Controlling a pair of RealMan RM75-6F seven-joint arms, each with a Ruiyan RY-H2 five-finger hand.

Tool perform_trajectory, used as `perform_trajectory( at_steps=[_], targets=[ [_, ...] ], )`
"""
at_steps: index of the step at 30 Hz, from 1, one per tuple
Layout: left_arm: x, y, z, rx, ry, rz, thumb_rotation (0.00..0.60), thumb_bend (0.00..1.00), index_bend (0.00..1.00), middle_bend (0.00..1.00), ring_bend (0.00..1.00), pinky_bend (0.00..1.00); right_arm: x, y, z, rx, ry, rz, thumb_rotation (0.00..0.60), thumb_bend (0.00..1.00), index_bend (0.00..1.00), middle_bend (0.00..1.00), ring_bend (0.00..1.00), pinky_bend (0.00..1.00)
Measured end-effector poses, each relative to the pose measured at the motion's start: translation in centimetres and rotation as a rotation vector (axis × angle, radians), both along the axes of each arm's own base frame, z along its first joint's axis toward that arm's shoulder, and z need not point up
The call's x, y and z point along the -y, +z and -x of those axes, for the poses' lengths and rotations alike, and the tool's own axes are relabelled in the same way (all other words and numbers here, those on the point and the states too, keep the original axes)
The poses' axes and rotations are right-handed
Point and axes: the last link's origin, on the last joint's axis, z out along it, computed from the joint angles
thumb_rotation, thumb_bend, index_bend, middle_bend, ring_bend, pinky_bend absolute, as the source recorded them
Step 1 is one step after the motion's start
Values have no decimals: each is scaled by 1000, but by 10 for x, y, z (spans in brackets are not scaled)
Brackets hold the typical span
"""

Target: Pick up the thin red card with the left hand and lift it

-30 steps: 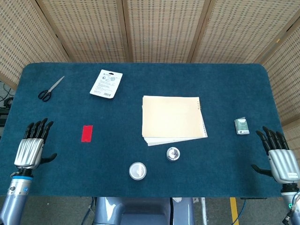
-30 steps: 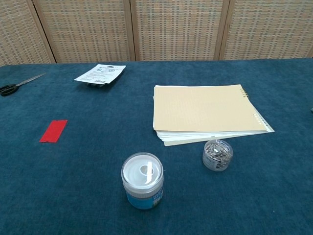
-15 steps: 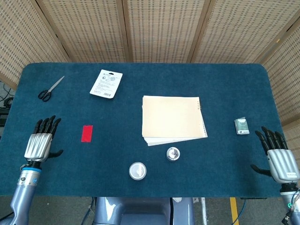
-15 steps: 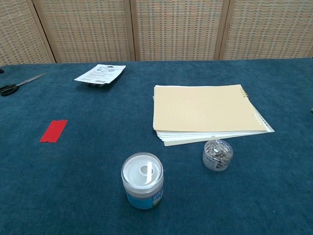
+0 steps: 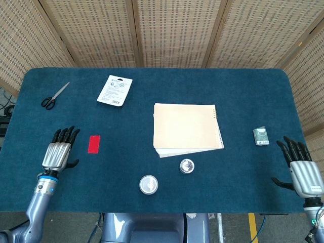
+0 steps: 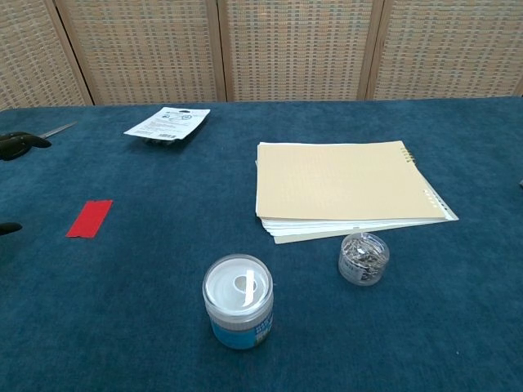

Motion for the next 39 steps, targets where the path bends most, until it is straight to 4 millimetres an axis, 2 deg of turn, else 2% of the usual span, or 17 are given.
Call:
perform_trajectory(
  at_steps=[21, 39],
  targets=[
    [-25, -37, -9, -33, 16, 42, 600, 256, 0, 0, 0, 0, 0, 2, 1, 14, 3, -4, 600, 53, 0, 0, 0, 0],
    [-38, -46, -9, -74, 34, 51, 600, 258, 0, 0, 0, 0, 0, 4, 2, 24, 2, -6, 600, 53, 0, 0, 0, 0]
  ],
)
